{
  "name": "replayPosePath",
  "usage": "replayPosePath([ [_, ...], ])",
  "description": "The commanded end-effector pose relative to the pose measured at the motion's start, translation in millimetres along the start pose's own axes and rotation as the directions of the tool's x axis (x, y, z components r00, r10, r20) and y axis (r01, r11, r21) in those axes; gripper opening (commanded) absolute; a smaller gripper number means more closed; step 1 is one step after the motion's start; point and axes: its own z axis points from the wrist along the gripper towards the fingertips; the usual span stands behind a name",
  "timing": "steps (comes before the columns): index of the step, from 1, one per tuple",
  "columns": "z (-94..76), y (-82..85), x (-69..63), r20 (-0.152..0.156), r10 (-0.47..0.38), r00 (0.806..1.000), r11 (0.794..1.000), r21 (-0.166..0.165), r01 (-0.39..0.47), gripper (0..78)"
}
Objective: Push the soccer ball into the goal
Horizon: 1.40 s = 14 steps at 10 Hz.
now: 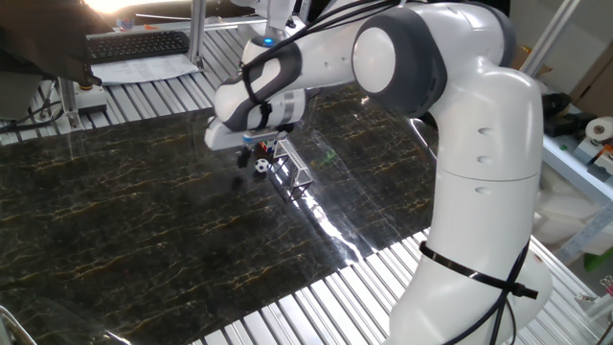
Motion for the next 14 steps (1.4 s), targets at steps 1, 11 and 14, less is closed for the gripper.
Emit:
replayPosePath([
  [1, 16.8, 63.3, 2.6, 0.033, 0.141, 0.989, 0.99, -0.007, -0.141, 0.0],
  [11, -8.4, 11.6, -20.4, -0.028, 0.102, 0.994, 0.994, 0.05, -0.1, 0.0],
  [14, -8.0, 11.0, -20.4, -0.04, 0.124, 0.992, 0.992, 0.014, -0.123, 0.0],
])
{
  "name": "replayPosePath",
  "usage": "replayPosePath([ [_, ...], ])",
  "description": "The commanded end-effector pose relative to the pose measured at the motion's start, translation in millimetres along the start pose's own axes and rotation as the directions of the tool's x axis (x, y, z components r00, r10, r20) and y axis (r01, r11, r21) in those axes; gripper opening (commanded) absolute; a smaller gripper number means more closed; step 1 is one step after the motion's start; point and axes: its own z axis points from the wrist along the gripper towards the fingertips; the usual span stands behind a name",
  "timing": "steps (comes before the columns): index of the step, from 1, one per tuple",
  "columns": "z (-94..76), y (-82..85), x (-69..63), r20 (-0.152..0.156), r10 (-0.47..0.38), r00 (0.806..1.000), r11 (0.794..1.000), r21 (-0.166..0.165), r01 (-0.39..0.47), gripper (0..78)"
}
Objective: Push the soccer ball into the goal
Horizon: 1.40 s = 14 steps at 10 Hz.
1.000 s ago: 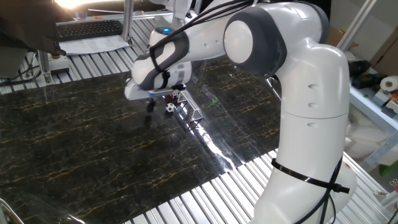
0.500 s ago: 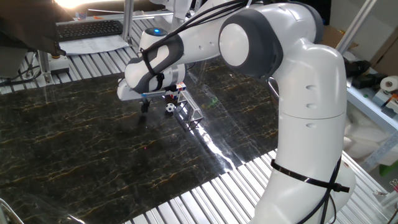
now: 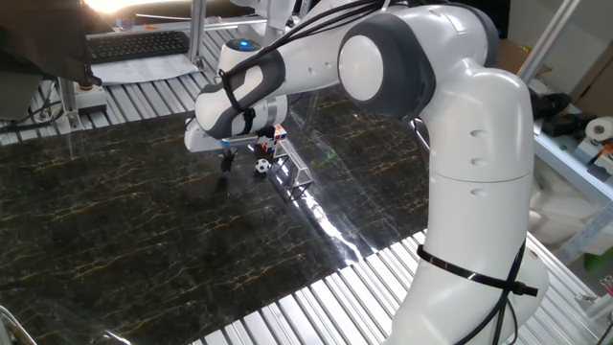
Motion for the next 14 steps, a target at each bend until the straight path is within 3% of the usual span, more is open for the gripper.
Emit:
replayPosePath([
  [1, -14.2, -35.2, -18.0, -0.033, 0.071, 0.997, 0.997, -0.027, -0.072, 0.0],
  [5, -14.2, -35.2, -18.0, -0.014, 0.138, 0.99, 0.99, -0.021, -0.138, 0.0],
  [6, -14.2, -35.2, -18.0, -0.019, 0.149, 0.989, 0.989, -0.018, -0.149, 0.0],
  [7, -13.3, -35.3, -17.2, -0.02, 0.146, 0.989, 0.989, 0.027, -0.146, 0.0],
  [8, -10.0, -36.6, -14.7, -0.025, 0.142, 0.99, 0.989, 0.04, -0.141, 0.0],
  [10, -9.2, -46.8, -13.0, -0.07, 0.099, 0.993, 0.994, 0.048, -0.095, 0.0],
  [12, -11.2, -51.7, -12.5, -0.078, 0.086, 0.993, 0.995, 0.047, -0.083, 0.0],
  [14, -11.1, -52.4, -12.7, -0.065, 0.094, 0.993, 0.995, 0.047, -0.091, 0.0],
])
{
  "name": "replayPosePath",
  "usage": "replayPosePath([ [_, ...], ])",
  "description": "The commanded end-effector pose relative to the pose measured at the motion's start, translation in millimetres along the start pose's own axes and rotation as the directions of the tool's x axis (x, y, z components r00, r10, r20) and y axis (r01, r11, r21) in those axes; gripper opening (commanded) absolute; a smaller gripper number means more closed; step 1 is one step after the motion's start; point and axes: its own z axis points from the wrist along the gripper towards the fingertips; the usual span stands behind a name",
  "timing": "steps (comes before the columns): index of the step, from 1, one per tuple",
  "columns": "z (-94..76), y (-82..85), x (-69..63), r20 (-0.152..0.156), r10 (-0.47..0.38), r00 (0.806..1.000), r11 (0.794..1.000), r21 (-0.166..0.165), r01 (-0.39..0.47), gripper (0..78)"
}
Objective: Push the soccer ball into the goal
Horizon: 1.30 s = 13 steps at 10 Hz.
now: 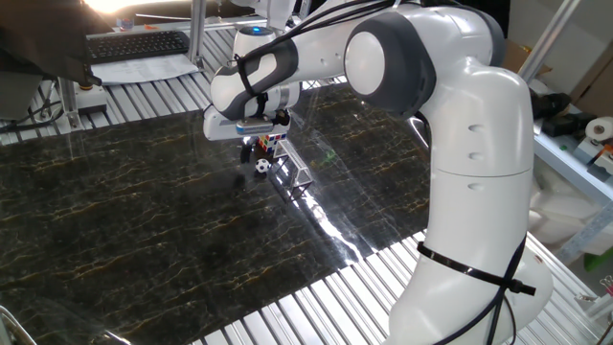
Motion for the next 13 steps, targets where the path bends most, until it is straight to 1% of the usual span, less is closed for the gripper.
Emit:
replayPosePath([
  [1, -1.4, -1.5, -1.1, 0.013, 0.004, 1.0, 1.0, 0.0, -0.004, 0.0],
  [2, -0.6, -1.3, -1.2, -0.008, -0.011, 1.0, 1.0, 0.011, 0.011, 0.0],
  [3, -0.4, -1.2, -1.3, -0.013, -0.013, 1.0, 1.0, 0.017, 0.013, 0.0],
  [4, 0.1, -1.6, -1.6, -0.044, -0.023, 0.999, 0.999, 0.029, 0.025, 0.0],
  [5, 1.4, -1.2, -2.0, -0.065, -0.033, 0.997, 0.999, 0.036, 0.035, 0.0],
  [6, 4.2, -0.7, -1.9, -0.068, -0.038, 0.997, 0.998, 0.048, 0.041, 0.0],
  [7, 7.8, -1.8, -0.6, -0.067, -0.039, 0.997, 0.998, 0.042, 0.042, 0.0],
  [8, 7.1, -3.3, 0.0, -0.068, -0.042, 0.997, 0.998, 0.04, 0.045, 0.0],
  [10, 1.3, -6.1, 2.3, -0.076, -0.043, 0.996, 0.998, 0.04, 0.046, 0.0],
  [13, 4.0, -7.1, 4.8, -0.082, -0.041, 0.996, 0.998, 0.043, 0.045, 0.0],
])
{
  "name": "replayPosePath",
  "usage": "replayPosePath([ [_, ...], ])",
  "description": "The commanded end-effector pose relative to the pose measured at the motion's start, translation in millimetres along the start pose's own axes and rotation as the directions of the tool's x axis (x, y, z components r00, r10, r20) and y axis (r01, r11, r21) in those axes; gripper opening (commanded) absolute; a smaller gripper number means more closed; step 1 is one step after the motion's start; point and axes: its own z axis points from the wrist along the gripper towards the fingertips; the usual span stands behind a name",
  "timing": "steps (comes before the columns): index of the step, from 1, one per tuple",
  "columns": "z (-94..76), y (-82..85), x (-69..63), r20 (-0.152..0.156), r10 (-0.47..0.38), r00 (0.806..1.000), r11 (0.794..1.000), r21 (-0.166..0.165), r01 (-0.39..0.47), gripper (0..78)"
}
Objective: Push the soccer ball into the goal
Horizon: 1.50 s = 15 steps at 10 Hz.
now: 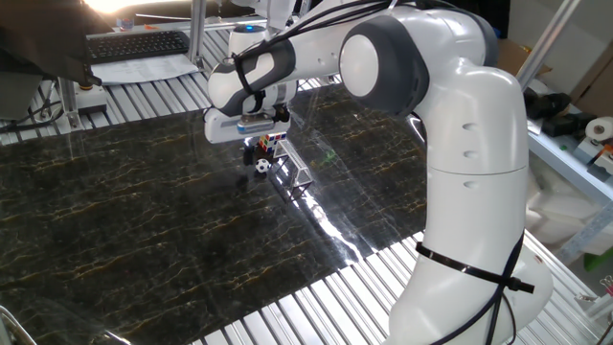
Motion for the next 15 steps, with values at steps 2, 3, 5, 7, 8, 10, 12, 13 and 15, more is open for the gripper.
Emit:
replayPosePath([
  [2, 3.3, -3.4, 1.3, 0.001, -0.003, 1.0, 1.0, -0.001, 0.003, 0.0],
  [3, 4.7, -6.1, 0.6, 0.0, -0.01, 1.0, 1.0, -0.002, 0.01, 0.0],
  [5, 8.6, -18.5, -1.0, -0.003, -0.033, 0.999, 0.999, -0.009, 0.033, 0.0],
  [7, 15.2, -33.7, -2.8, -0.002, -0.049, 0.999, 0.999, -0.005, 0.049, 0.0],
  [8, 15.6, -37.9, -2.4, -0.002, -0.057, 0.998, 0.998, -0.004, 0.057, 0.0],
  [10, 8.6, -41.8, 1.5, -0.009, -0.087, 0.996, 0.995, 0.05, 0.087, 0.0],
  [12, 1.9, -45.1, 4.9, -0.032, -0.128, 0.991, 0.987, 0.094, 0.13, 0.0],
  [13, 2.2, -42.9, 4.3, -0.03, -0.122, 0.992, 0.989, 0.078, 0.124, 0.0],
  [15, 0.2, -35.1, 4.4, -0.024, -0.088, 0.996, 0.995, 0.054, 0.089, 0.0],
])
